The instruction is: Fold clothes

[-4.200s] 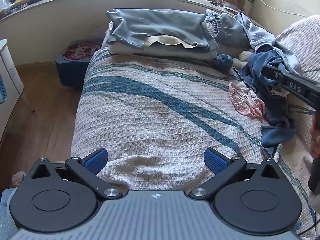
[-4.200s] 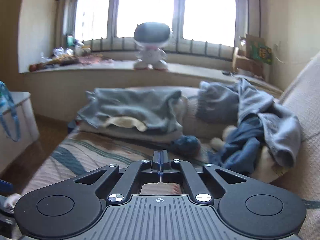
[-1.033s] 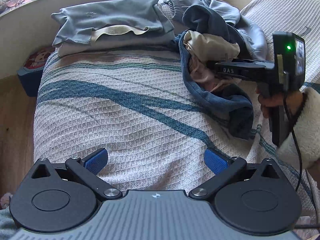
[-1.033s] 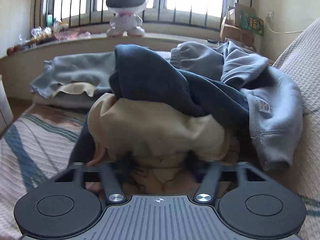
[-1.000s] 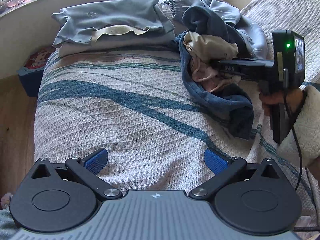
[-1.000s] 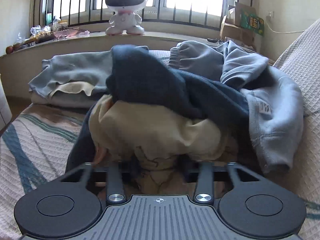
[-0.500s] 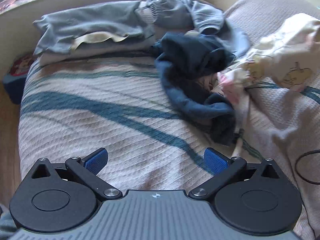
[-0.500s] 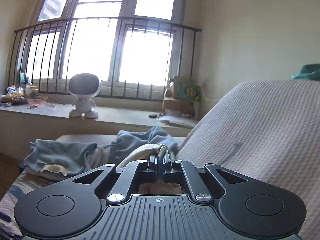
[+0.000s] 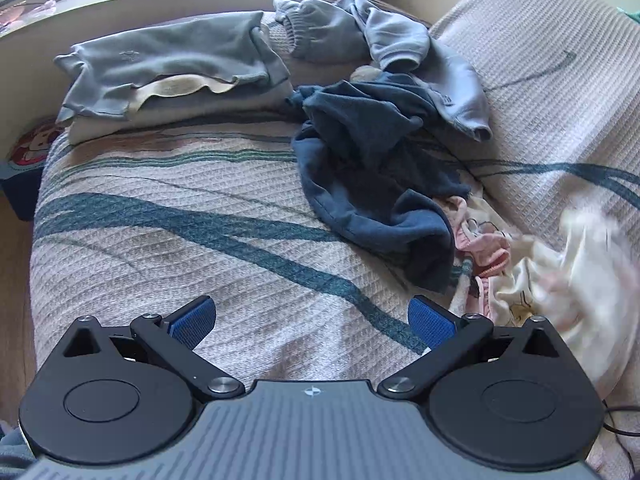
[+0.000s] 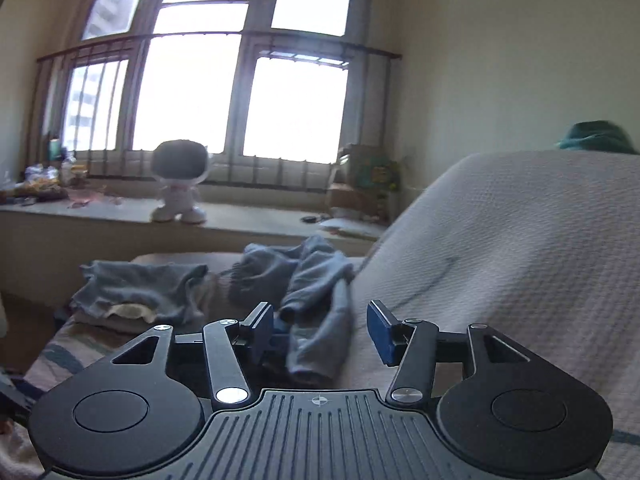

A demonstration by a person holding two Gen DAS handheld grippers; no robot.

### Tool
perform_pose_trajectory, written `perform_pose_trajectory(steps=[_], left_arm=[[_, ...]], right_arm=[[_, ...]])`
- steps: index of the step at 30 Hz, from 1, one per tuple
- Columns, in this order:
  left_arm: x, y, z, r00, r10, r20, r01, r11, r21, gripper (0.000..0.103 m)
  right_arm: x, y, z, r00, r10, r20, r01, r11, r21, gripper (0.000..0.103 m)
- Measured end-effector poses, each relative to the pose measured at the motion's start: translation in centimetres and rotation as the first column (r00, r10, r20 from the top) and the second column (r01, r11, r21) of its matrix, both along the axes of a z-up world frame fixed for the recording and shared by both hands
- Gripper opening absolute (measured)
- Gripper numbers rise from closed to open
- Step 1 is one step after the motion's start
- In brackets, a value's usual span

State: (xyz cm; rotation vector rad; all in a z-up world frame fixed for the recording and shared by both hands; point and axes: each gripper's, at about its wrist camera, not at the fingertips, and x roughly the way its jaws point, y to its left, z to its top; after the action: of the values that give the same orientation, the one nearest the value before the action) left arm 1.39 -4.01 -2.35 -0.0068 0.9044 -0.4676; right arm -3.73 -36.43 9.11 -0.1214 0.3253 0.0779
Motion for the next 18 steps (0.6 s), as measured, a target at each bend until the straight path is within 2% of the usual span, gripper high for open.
perform_pose_trajectory(steps=[2,4,7,10,12,13,14,17,18], left_arm=[[0.1,0.4,0.0,1.000,0.015,-0.001,-0.015,1.000,0.011,0.103],[0.2,0.8,0.0,1.000,0.031,-0.002,-0.031,0.999,0.026,0.103],[0.7,1.6,-0.3,0.998,0.057,-0.017,-0.056,0.998,0.043,0.103],[1.1,2.3,-0.5,0.998,0.061,-0.034,-0.059,0.997,0.052,0.103],[1.1,2.8,-0.4,0.998,0.061,-0.034,-0.059,0.997,0.051,0.103],[1.1,3.1,-0.4,0.998,0.061,-0.033,-0.060,0.997,0.051,0.103],[1.1,3.3,-0.3,0.998,0.061,-0.033,-0.060,0.997,0.050,0.103],[1.5,4.0,0.1,0.997,0.077,-0.030,-0.075,0.994,0.077,0.103],[1.8,4.1,0.4,0.996,0.087,-0.029,-0.084,0.992,0.094,0.103]], right_arm=[[3.4,1.5,-2.6,0.992,0.079,-0.103,-0.077,0.997,0.019,0.052],[6.4,2.7,-5.8,0.963,0.140,-0.229,-0.129,0.990,0.062,0.052],[10.0,4.1,-10.6,0.883,0.229,-0.409,-0.181,0.971,0.154,0.052],[11.7,5.2,-14.4,0.830,0.240,-0.504,-0.140,0.963,0.228,0.052],[12.3,6.3,-16.1,0.807,0.243,-0.538,-0.152,0.966,0.208,0.049],[12.5,6.9,-16.6,0.798,0.246,-0.550,-0.160,0.967,0.200,0.028],[12.5,7.5,-16.7,0.792,0.256,-0.554,-0.167,0.964,0.206,0.015],[12.2,9.2,-16.2,0.792,0.315,-0.523,-0.201,0.944,0.263,0.014],[12.2,9.7,-15.8,0.786,0.348,-0.510,-0.208,0.927,0.312,0.014]])
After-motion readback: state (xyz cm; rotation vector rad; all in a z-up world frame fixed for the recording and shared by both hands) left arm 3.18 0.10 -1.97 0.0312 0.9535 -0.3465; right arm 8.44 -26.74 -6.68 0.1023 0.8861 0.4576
